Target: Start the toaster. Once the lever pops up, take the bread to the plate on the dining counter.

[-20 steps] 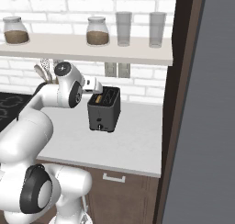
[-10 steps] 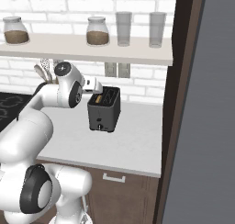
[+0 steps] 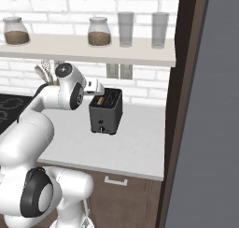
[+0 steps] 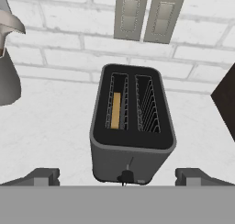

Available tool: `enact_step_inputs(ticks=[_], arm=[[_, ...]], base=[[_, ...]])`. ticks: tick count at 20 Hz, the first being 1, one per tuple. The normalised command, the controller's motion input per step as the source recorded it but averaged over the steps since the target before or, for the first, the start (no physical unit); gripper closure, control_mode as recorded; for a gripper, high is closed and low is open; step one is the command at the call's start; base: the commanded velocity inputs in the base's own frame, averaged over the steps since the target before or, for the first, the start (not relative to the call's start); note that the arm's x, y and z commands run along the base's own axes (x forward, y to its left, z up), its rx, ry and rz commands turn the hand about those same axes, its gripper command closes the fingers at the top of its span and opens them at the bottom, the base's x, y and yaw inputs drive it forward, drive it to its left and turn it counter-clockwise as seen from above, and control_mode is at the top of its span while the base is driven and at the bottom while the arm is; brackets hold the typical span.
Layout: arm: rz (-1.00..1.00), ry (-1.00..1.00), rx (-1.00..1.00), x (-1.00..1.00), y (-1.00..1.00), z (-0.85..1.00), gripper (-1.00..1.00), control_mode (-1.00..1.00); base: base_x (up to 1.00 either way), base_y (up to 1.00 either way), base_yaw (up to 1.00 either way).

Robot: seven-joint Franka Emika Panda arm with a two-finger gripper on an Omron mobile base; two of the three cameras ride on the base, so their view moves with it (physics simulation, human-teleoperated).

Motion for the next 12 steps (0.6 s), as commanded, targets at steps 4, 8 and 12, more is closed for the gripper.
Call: enact_step_inputs(ticks=[4, 8, 12], arm=[[0.00, 0.00, 0.00, 0.00, 0.00, 0.00, -1.00, -1.00], [0.00, 0.00, 0.00, 0.00, 0.00, 0.00, -1.00, -1.00], [0.00, 0.00, 0.00, 0.00, 0.00, 0.00, -1.00, -1.00]], base=[[0.00, 0.00, 0.00], [0.00, 0.00, 0.00], [0.00, 0.00, 0.00]])
